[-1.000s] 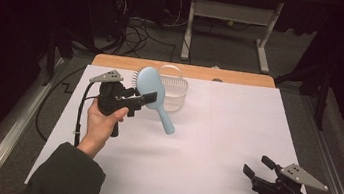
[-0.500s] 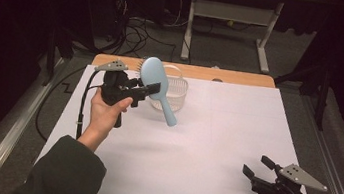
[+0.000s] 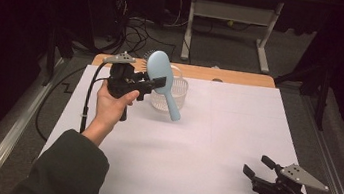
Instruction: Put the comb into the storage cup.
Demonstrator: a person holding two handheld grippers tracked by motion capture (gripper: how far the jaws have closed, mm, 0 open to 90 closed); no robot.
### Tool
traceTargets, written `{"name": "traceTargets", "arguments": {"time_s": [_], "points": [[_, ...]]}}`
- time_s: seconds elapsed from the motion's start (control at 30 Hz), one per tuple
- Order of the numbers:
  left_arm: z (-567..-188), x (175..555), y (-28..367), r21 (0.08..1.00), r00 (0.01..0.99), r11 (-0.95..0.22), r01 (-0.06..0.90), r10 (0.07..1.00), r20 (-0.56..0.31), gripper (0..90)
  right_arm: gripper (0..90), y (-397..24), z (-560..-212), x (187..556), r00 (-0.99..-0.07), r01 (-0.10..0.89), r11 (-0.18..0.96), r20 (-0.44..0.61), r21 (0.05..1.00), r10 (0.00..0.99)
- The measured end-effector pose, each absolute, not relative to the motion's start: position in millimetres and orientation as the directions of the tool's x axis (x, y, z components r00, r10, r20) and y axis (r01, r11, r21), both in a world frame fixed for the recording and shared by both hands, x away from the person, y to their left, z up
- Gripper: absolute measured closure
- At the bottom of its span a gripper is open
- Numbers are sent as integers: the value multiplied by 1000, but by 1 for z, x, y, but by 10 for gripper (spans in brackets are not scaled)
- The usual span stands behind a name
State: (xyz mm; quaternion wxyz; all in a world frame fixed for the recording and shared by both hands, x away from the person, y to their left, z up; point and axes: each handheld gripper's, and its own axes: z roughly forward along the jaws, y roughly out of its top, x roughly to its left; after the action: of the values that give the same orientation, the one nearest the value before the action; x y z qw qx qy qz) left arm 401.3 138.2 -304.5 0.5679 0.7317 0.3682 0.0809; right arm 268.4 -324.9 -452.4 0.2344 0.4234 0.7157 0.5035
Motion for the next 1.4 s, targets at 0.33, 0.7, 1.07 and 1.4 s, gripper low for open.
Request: {"name": "traceTargets", "arguments": {"time_s": [0.33,0.7,1.07,1.4], "points": [[-298,407,136,895,719,-89,438,632,-289,548,230,-325,-454,269,-524,375,129,95,918,846],[-292,419,140,900,698,-58,432,653,-293,548,231,-325,-455,271,-528,383,132,99,914,843],[-289,438,144,892,659,-39,451,689,-303,548,232,-326,-455,268,-522,382,127,100,915,847],[-280,447,138,893,658,-52,447,695,-289,548,232,-327,-455,268,-519,383,125,101,915,849]]}}
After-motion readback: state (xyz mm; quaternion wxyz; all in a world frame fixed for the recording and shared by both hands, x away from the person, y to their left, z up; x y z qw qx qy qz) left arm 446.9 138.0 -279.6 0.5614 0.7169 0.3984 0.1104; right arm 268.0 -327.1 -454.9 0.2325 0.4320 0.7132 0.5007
